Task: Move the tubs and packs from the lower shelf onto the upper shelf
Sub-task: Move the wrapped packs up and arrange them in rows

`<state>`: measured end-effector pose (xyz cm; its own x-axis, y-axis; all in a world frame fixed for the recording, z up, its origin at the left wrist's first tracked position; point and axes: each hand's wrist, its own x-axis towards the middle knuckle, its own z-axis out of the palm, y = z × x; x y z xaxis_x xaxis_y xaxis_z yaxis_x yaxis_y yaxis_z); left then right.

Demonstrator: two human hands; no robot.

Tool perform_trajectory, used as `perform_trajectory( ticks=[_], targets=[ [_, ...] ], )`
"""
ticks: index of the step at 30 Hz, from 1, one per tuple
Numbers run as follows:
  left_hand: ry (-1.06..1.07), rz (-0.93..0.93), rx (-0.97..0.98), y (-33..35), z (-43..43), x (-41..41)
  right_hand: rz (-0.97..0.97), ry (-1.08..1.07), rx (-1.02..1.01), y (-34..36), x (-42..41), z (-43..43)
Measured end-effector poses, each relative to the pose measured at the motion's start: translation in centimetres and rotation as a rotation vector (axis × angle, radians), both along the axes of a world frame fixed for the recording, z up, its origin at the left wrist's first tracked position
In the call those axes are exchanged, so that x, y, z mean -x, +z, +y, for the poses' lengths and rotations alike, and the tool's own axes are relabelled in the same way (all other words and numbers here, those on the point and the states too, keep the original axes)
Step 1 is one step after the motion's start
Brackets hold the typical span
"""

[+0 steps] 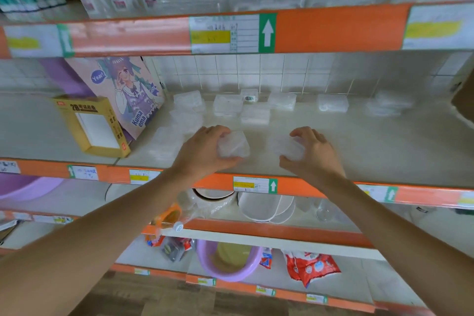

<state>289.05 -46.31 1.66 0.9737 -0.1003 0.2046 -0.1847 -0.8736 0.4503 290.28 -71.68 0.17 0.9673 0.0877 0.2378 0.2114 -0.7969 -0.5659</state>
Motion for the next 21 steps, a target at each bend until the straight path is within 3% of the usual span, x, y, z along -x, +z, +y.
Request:
perform_trajectory(
  ticks=[3,12,21],
  targets=[
    [-0.046,0.008,-0.082,1.5,0.4,2.1,-0.031,-0.011,-0.014,1.4,2.7,-0.7],
    [-0.105,-0.062,-0.085,6.0,-1.4,8.1,-0.067,-0.004,-0.024,6.9,10.3,-2.0],
    [-0.230,-0.235,-0.097,16.2,-3.9,11.2,-0.173,0.000,-0.029,15.9,14.7,-5.9]
  ],
)
